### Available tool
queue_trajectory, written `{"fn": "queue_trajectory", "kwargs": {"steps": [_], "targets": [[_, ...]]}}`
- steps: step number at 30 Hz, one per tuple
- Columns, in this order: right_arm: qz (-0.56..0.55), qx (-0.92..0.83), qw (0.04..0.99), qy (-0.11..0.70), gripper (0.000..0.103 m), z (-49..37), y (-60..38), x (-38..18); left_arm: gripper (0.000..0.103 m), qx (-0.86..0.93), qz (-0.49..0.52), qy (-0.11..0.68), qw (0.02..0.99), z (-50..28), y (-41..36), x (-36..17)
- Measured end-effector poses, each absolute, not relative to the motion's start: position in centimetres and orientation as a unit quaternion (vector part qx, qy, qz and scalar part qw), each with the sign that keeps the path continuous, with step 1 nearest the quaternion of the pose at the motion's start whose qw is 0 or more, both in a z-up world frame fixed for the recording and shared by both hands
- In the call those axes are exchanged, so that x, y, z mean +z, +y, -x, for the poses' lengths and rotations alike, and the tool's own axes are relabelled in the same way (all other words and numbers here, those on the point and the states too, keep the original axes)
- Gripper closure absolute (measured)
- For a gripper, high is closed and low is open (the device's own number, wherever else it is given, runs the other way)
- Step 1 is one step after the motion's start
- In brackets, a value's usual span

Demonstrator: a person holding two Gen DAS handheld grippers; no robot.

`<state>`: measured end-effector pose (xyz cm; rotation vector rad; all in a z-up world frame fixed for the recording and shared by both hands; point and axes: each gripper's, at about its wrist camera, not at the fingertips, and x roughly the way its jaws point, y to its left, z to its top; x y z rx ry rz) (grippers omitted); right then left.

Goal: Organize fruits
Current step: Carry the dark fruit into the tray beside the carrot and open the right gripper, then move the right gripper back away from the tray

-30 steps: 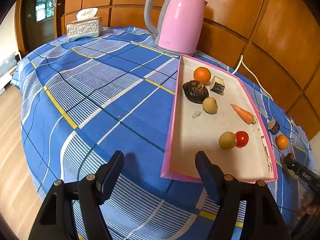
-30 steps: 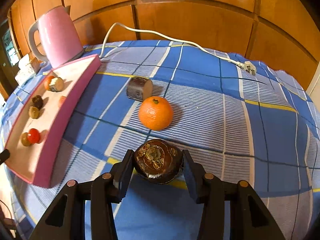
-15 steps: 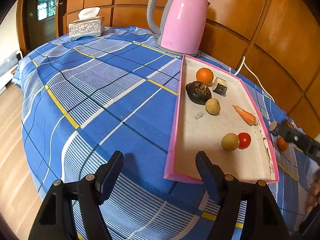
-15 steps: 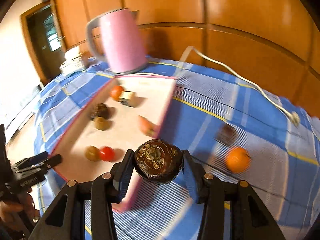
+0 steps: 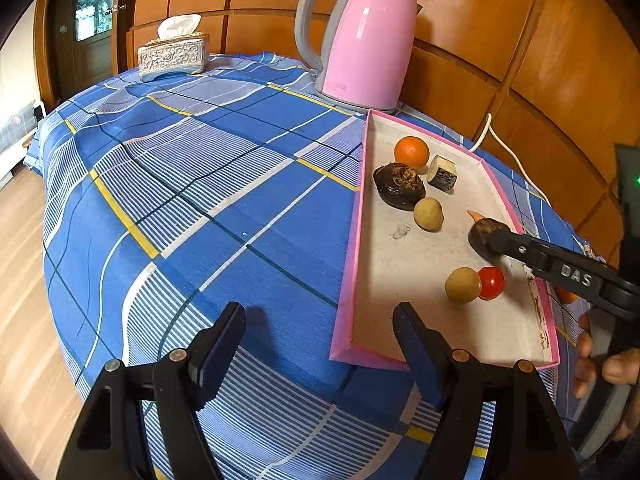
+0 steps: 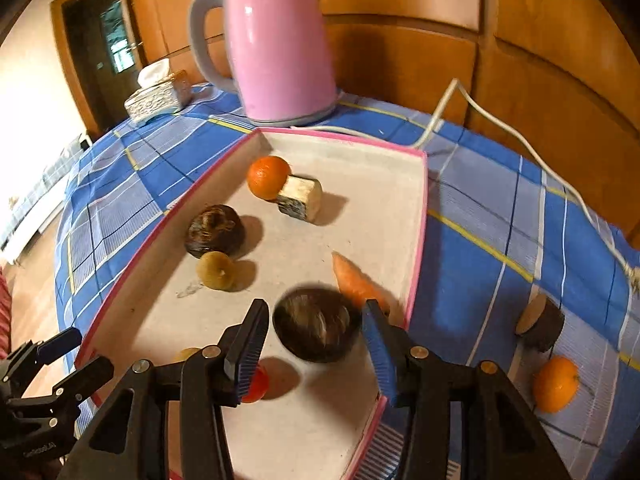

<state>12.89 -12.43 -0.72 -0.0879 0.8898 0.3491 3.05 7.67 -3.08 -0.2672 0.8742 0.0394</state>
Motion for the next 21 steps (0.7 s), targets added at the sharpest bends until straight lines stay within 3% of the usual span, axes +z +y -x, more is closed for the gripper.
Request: {"fn": "queue_trajectory", "kwargs": {"steps": [21], "targets": [[0.008,0.142,0.911,0.387,0.047,-7.4,-16.4,1.1,0.026,0.017,0.122,0.420,0.899,-2.7,7.3,-2.9]]}}
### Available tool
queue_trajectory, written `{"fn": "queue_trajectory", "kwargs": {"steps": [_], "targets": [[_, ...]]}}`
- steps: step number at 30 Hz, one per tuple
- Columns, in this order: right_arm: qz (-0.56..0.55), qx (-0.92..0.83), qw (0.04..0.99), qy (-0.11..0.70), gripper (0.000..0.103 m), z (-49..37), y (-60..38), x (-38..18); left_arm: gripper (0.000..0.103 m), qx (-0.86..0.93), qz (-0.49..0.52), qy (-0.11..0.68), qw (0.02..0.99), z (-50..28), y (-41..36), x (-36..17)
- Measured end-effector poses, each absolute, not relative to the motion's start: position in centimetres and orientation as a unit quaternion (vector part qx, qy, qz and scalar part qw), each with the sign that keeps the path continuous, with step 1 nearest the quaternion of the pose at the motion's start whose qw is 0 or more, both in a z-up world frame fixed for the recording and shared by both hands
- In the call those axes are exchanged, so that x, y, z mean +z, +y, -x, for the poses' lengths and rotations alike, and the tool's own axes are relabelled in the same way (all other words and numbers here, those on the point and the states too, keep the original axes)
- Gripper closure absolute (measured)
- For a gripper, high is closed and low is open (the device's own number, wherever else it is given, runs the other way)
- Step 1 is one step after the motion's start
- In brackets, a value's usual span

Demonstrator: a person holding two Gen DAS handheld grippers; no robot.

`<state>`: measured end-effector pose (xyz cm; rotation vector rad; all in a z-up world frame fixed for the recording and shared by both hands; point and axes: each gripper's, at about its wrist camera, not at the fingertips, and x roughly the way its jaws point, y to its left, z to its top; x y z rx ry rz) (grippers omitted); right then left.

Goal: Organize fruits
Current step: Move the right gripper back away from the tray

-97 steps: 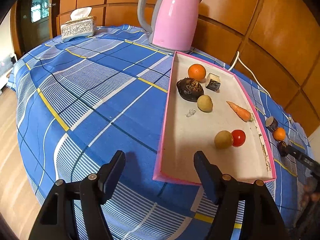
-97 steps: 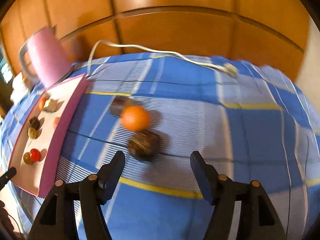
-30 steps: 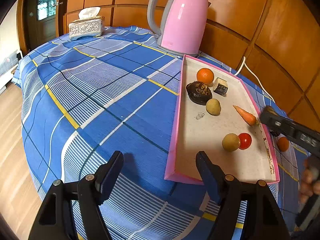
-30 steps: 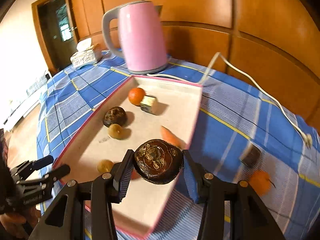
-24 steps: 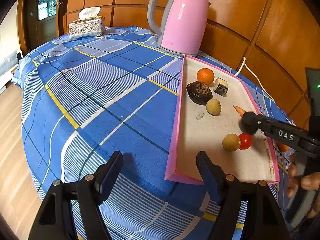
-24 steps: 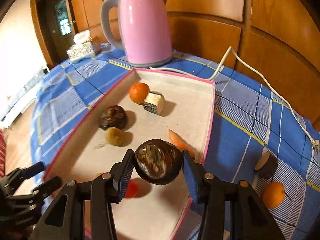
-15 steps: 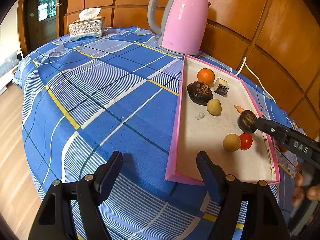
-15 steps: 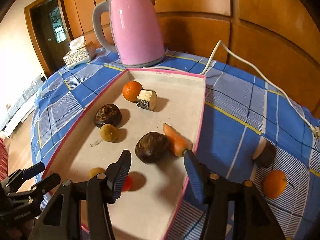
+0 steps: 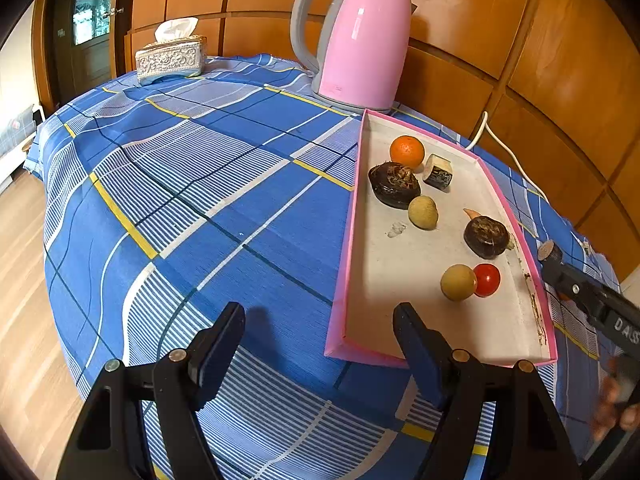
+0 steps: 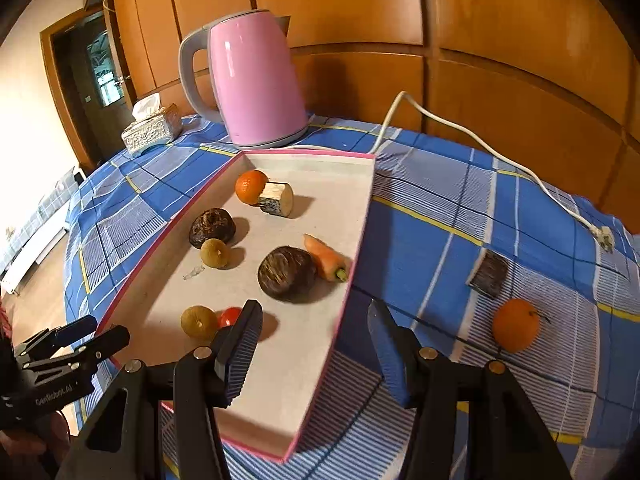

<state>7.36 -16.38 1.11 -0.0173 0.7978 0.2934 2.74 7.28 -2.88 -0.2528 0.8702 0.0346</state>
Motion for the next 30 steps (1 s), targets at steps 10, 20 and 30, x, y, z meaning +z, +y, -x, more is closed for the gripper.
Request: {"fn": "queue_trajectory", "kwargs": {"steps": [10,20,30], "targets": [[-0.014,0.112,0.912,0.394,0.047,-5.8,-18.7,0.3,0.026,0.015,0.121,0.420,0.899,-2.7,7.0,-2.8],[-0.005,0.098,0.918,0.384,0.047,-4.7,-19.4,0.7,0.026,0.013,0.122,0.418,0.900,-2.6,7.0,-2.7],[-0.005,0.077,0.919,0.386,0.047,-3.6,-20.9,0.4,0.026,0.010,0.122,0.418,0.900,-2.6,6.9,-2.6]]}}
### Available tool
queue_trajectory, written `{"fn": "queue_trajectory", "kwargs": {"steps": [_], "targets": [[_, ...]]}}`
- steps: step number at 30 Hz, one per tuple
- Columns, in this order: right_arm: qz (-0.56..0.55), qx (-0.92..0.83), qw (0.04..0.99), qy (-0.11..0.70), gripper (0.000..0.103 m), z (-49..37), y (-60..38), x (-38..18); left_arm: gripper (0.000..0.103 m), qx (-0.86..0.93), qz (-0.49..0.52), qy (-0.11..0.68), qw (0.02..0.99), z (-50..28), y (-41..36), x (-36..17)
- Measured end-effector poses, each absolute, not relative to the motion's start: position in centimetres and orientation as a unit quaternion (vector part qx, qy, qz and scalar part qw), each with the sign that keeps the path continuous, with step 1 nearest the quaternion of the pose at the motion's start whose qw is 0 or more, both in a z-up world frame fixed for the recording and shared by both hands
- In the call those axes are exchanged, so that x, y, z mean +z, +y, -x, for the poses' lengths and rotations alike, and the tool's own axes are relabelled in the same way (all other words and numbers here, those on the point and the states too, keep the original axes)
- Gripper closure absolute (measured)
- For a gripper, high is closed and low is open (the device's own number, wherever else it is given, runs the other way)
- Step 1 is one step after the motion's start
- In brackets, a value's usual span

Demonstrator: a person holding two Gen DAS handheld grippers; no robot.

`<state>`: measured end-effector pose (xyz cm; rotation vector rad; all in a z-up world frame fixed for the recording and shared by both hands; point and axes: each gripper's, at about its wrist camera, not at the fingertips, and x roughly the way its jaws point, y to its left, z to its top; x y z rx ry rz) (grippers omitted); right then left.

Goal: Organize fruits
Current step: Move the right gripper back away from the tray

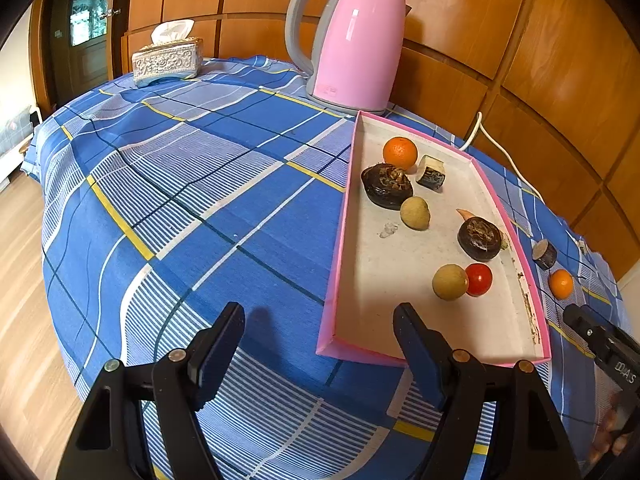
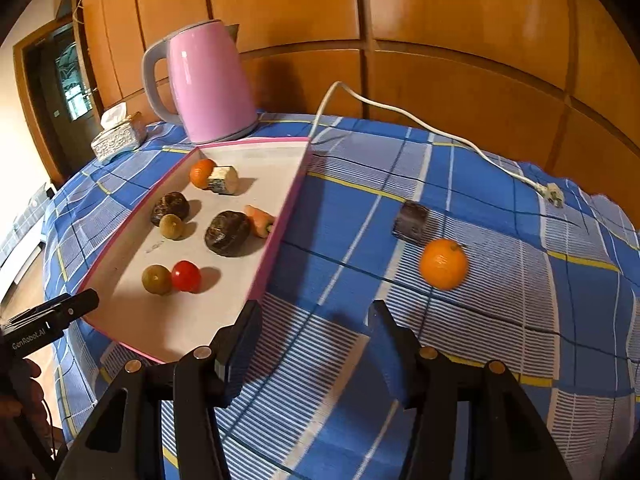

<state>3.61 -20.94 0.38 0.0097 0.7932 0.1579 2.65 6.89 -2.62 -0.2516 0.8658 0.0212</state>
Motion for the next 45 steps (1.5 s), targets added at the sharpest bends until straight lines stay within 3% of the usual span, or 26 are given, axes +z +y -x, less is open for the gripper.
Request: {"fn": "queue_trajectory", "kwargs": {"steps": [17,28,37,45], "targets": [[-0.019,0.000,0.921,0.389,0.047,-1.6,-26.1,-0.4,0.026,0.005,0.118,0.418,0.901,-2.5,6.7,-2.5],[-0.049,-0.141,0.920,0.363,0.047,-0.8,-32.7,0.1,0.026,0.000,0.107,0.419,0.902,-2.6,6.2,-2.6],[-0.106,-0.286,0.879,0.366,0.047,1.0,-39.5,-2.4,0.026,-0.001,0.098,0.418,0.903,-2.6,5.9,-2.6],[-0.121,-0.303,0.868,0.375,0.047,1.5,-40.6,-3.9,0.026,-0.004,0.096,0.420,0.903,-2.5,5.8,-2.5]]}}
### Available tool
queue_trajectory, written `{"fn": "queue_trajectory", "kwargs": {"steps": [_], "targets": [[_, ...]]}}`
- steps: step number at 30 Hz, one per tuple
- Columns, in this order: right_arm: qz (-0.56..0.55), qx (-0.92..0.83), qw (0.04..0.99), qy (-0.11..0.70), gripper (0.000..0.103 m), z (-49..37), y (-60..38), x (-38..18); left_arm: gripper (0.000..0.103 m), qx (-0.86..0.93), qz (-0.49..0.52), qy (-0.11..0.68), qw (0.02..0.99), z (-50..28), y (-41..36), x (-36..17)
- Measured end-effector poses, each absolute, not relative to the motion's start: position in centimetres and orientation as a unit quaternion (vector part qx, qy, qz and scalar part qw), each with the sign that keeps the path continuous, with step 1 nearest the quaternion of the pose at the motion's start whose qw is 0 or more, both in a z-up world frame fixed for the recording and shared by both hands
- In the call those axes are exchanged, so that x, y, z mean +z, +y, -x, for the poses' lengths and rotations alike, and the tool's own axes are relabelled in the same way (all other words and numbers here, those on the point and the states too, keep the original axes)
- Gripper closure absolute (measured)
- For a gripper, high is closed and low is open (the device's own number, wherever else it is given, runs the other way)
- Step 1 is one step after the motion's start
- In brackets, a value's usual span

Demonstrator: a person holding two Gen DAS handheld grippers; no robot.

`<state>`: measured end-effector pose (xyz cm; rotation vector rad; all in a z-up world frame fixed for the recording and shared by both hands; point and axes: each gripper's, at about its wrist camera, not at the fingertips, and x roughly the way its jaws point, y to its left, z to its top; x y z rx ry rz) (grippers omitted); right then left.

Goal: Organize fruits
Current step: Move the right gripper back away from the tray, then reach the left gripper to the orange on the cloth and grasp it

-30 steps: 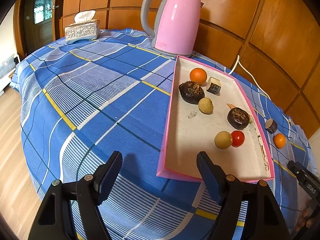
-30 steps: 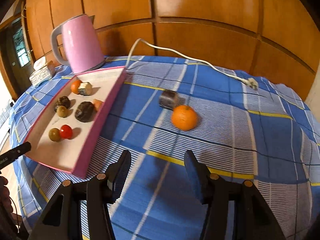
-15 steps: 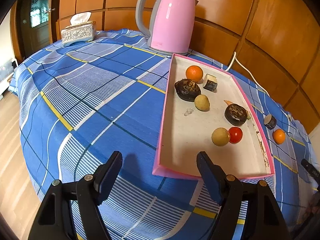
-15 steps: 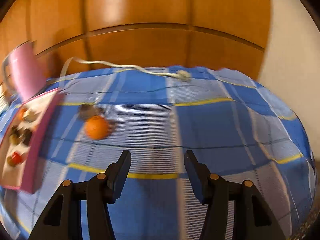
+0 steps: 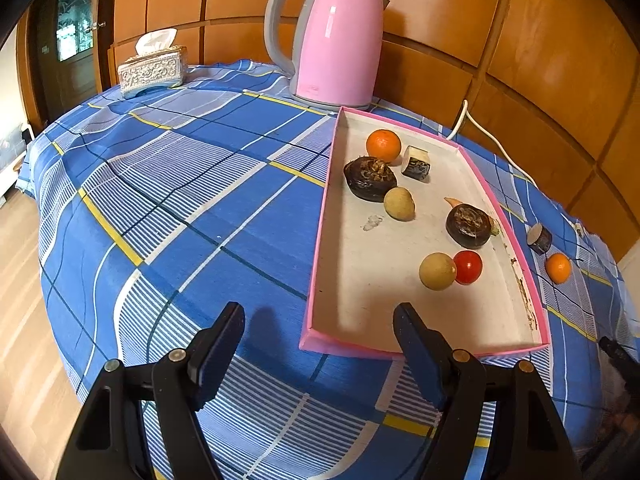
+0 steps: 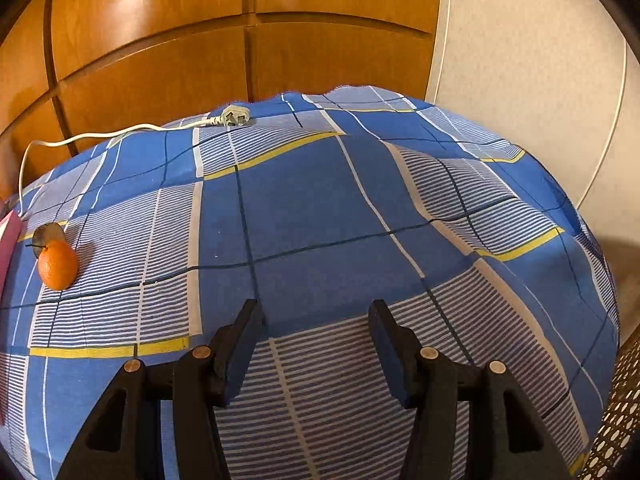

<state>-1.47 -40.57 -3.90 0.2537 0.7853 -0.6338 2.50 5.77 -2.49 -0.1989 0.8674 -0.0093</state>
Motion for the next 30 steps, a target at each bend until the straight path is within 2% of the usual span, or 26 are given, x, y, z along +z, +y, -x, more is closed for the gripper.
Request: {"fn": "queue_trajectory", "kwargs": {"steps": [13,15,30], "targets": [[-0.125,-0.301,0.870,0.371,0.043,1.3,-40.3,-4.1,0.026,-0.059,0.073,0.390,0.916,-2.7,3.3,1.5],[-0.127,-0.302,0.869,0.372,0.037,1.2,-40.4,-4.1,0.026,-0.082,0.062,0.391,0.915,-3.0,2.1,2.1],[-0.128,-0.302,0.869,0.371,0.036,1.2,-40.4,-4.2,0.027,-0.277,-0.002,0.410,0.869,-6.8,-11.4,4.2]]}}
